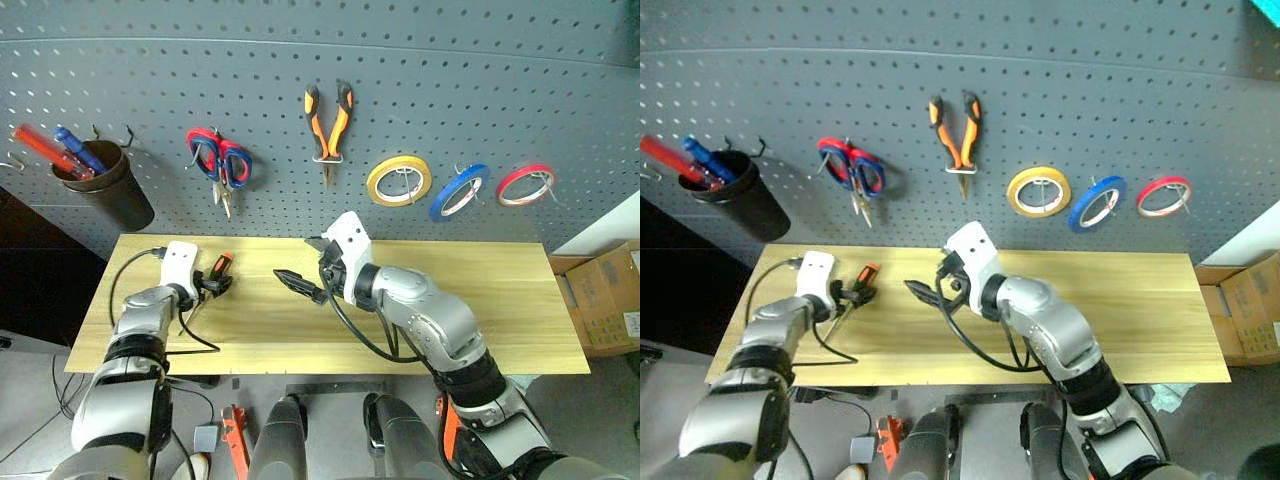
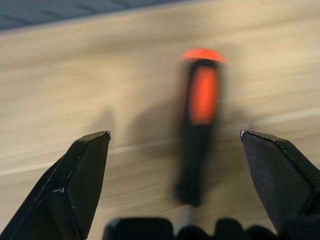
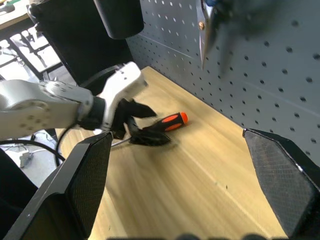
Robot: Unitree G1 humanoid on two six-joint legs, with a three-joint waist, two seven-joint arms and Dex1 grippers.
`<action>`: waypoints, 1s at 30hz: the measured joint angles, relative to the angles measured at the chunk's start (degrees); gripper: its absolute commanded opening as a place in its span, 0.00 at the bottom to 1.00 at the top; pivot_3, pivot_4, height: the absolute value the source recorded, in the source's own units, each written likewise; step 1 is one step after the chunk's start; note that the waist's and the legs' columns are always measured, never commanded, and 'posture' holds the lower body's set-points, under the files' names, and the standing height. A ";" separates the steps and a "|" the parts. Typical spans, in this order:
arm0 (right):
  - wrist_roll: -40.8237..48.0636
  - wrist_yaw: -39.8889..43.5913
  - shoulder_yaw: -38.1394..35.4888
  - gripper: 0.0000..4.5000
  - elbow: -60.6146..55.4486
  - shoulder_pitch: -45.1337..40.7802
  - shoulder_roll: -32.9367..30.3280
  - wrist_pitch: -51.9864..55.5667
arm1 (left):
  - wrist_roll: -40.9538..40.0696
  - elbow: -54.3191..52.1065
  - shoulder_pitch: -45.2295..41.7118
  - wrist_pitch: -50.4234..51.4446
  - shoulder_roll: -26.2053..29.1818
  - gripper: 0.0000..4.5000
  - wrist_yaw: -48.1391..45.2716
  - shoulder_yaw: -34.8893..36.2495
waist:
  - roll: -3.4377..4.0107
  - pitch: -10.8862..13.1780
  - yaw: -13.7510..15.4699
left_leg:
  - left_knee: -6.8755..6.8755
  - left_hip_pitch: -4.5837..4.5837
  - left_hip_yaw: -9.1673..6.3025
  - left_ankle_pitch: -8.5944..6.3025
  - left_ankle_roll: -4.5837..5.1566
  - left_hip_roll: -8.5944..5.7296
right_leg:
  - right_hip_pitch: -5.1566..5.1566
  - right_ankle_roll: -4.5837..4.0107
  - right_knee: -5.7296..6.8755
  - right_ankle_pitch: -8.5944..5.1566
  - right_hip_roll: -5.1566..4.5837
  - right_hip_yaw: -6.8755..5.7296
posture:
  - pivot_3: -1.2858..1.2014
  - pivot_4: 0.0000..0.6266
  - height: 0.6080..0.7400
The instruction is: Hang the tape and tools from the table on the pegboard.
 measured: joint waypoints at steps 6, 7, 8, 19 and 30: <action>0.05 -0.85 -0.19 1.00 -3.74 1.57 -0.06 3.77 | 1.34 4.08 -3.30 -1.37 0.10 0.80 0.68 -1.25 | 0.30 1.23 -1.09 | 0.44 -0.05 -0.31 0.00 0.00 -0.04 | 0.11 0.27 0.25 -0.17 0.03 -0.21 | 0.54 0.61 1.00; 0.05 -0.98 -0.28 1.00 -3.80 1.57 -0.06 3.95 | 1.44 4.49 -3.51 -1.51 0.13 0.72 0.84 -1.29 | 0.30 1.28 -1.15 | 0.52 -0.05 -0.32 0.01 0.00 -0.06 | 0.11 0.28 0.38 -0.18 0.03 -0.21 | 0.54 0.61 1.00; 0.05 -1.02 -0.47 1.00 -3.83 1.57 -0.04 4.03 | 1.55 4.91 -3.72 -1.72 0.17 0.65 1.11 -1.30 | 0.30 1.36 -1.24 | 0.56 -0.04 -0.34 0.01 -0.01 -0.06 | 0.10 0.29 0.47 -0.19 0.03 -0.22 | 0.54 0.61 1.00; -0.02 0.07 -1.13 1.00 -1.76 0.01 0.01 2.86 | 1.62 5.76 -3.74 -2.10 1.03 0.21 1.61 -1.23 | 0.30 1.48 -2.01 | 0.57 -0.03 -0.60 0.11 -0.15 -0.06 | 0.10 0.28 0.68 -0.20 0.05 -0.39 | 0.54 0.53 1.00; 10.86 6.62 -7.83 1.00 -7.85 1.21 -0.08 3.02 | 0.44 -17.68 10.49 0.24 0.15 0.21 -1.47 -2.31 | -0.04 0.87 -1.80 | 0.45 -0.11 -0.69 0.18 -0.29 -0.01 | 0.09 -0.01 0.63 -0.02 -0.53 -0.51 | 0.56 0.25 1.00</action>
